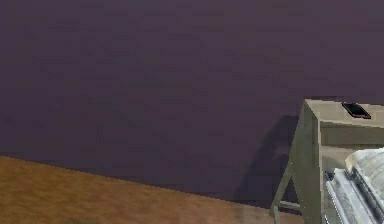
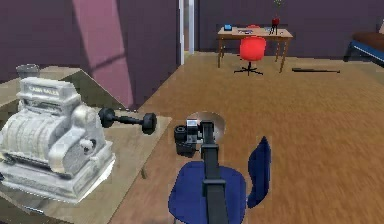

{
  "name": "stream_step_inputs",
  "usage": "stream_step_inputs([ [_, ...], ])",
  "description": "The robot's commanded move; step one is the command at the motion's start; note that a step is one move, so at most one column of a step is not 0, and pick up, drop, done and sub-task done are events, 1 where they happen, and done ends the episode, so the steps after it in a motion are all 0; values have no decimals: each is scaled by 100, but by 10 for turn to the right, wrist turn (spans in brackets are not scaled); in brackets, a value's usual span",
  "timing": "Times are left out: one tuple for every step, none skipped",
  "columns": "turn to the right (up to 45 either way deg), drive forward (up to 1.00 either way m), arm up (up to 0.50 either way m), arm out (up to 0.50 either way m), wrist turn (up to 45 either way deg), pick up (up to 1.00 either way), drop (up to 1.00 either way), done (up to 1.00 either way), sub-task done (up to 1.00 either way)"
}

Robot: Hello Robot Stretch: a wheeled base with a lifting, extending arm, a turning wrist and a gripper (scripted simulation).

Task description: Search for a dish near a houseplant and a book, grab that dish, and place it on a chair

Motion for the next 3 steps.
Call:
stream_step_inputs([
  [0,0,-32,0,0,0,0,0,0],
  [0,0,0,0,0,0,100,0,0],
  [0,0,10,0,0,0,0,0,0],
])
